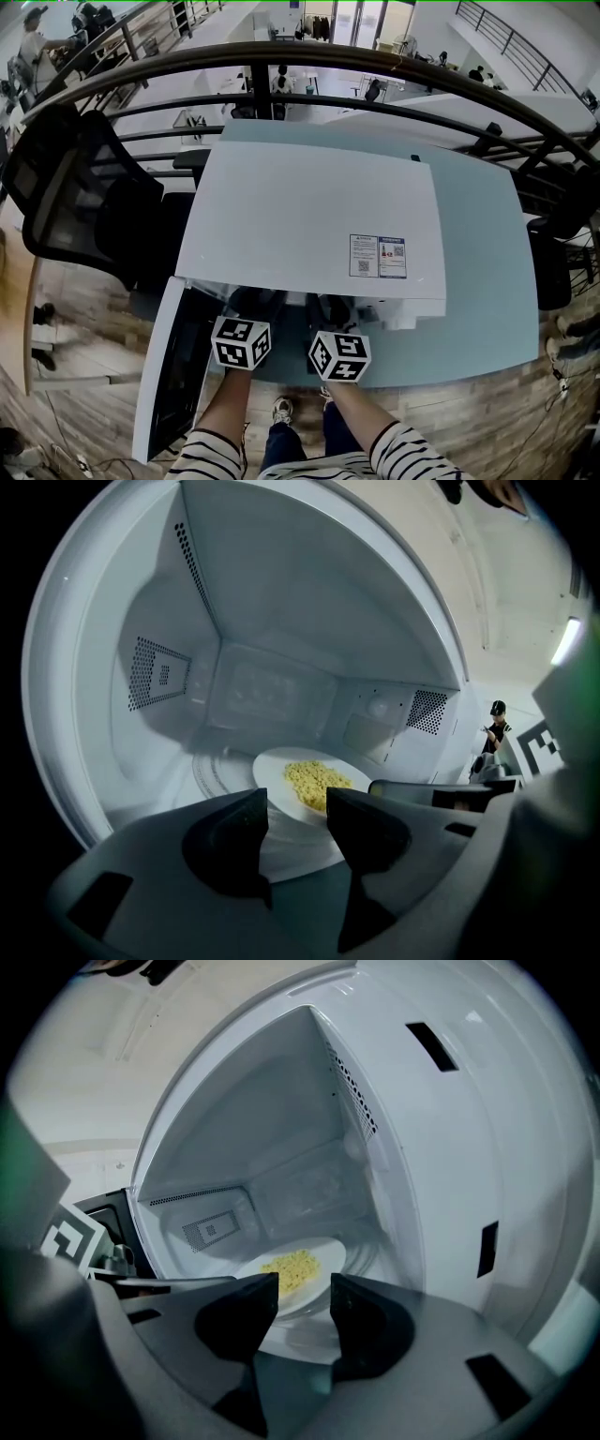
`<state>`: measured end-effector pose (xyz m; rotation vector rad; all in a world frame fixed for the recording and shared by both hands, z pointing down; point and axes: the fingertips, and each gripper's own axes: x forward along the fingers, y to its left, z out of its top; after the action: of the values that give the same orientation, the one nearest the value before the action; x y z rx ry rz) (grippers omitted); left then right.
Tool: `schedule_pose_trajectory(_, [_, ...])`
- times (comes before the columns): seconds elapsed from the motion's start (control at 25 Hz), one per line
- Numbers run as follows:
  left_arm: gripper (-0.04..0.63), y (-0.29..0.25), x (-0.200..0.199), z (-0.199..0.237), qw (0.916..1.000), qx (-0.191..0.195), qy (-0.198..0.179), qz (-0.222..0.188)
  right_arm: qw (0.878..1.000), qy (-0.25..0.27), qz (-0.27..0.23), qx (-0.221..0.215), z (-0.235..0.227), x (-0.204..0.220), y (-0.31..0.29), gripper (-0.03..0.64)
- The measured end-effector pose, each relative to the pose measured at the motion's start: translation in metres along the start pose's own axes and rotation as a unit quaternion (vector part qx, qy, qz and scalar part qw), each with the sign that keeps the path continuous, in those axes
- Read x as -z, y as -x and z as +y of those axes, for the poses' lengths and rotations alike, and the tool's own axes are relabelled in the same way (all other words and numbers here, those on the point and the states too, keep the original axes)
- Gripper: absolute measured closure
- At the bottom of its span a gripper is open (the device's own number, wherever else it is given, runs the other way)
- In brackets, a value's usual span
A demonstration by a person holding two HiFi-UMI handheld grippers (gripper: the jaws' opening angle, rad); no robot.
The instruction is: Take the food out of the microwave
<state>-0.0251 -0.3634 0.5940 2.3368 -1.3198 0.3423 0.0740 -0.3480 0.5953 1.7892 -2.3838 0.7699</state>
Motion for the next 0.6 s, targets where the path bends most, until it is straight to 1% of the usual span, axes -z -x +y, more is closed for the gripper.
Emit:
schedule_pose_trajectory(0.32, [0.397, 0.018, 0.000, -0.007, 0.9997, 0.003, 0.017, -0.015, 1.000, -0.008, -0.001, -0.008, 0.007, 0.000, 0.014, 0.440])
schedule_pose_trajectory(0.6, [0.397, 0.039, 0.012, -0.011, 0.9995, -0.002, 0.030, -0.011, 1.000, -0.007, 0.011, -0.016, 0.015, 0.011, 0.030, 0.440])
